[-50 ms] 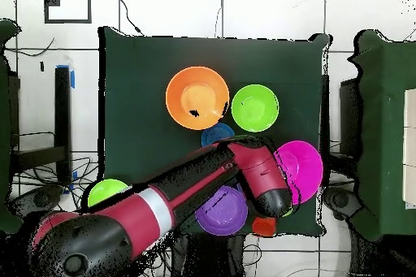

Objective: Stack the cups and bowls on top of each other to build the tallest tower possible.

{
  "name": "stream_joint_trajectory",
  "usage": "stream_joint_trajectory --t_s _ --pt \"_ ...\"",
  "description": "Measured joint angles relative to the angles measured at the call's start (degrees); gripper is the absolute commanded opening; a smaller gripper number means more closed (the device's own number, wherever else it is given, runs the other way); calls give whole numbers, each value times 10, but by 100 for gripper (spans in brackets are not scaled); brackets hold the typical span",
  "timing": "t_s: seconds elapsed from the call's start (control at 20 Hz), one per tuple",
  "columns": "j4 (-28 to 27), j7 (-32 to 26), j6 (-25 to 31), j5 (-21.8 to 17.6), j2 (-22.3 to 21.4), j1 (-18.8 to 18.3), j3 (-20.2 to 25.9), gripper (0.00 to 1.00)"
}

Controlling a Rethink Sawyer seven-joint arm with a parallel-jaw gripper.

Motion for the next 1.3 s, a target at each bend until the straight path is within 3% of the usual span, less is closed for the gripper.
stream_joint_trajectory --t_s 0.3,0.75,1.3 --pt "0 78 -25 -2 15 47 -27 0" --pt "-2 113 -68 -2 27 108 -65 0" --pt "-15 123 -96 -1 41 117 -102 0"
